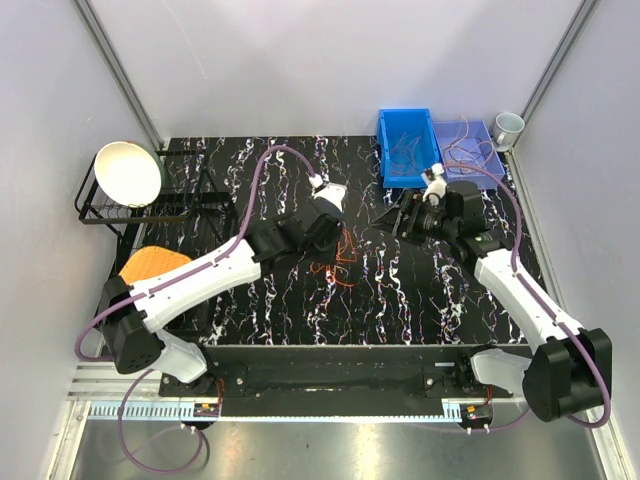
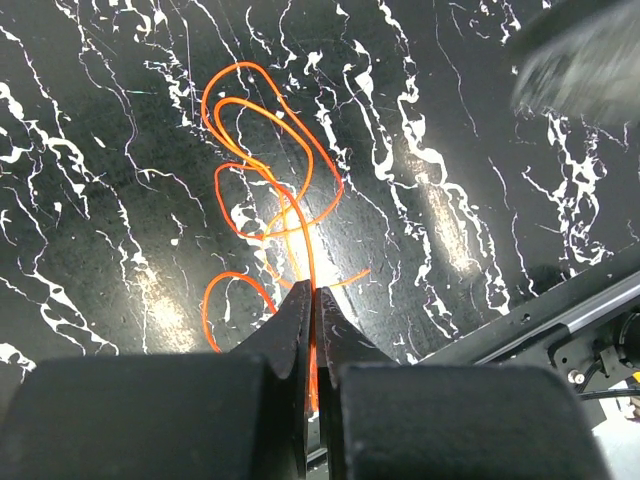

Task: Untangle the cables

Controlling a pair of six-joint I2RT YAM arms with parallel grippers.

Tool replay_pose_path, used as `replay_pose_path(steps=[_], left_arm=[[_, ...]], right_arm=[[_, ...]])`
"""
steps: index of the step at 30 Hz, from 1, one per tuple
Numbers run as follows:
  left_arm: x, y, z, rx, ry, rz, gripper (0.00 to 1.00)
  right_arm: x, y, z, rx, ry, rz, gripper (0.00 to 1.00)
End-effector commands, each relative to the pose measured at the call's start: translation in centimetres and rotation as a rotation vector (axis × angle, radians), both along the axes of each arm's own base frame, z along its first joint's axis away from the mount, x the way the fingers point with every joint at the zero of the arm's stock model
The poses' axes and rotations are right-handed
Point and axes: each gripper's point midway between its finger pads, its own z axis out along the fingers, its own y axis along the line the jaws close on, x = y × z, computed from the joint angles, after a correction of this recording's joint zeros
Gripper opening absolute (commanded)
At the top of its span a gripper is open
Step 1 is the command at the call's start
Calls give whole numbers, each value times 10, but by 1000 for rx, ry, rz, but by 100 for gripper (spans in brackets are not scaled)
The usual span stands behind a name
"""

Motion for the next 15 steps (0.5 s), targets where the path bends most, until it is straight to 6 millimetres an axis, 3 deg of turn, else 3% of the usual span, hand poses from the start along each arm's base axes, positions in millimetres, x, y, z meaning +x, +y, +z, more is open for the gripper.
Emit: replay_pose_path(steps=[1, 10, 15], left_arm=[[-2, 3, 8, -20, -25, -22, 0], [-6, 3, 7, -44, -14, -24, 0], [-8, 5, 7, -51, -11, -22, 0]], right_arm=[[-11, 23, -1, 43, -15, 74, 77], [-21, 59, -39, 25, 57, 155, 72], [-13, 75, -49, 4, 50, 160, 69]])
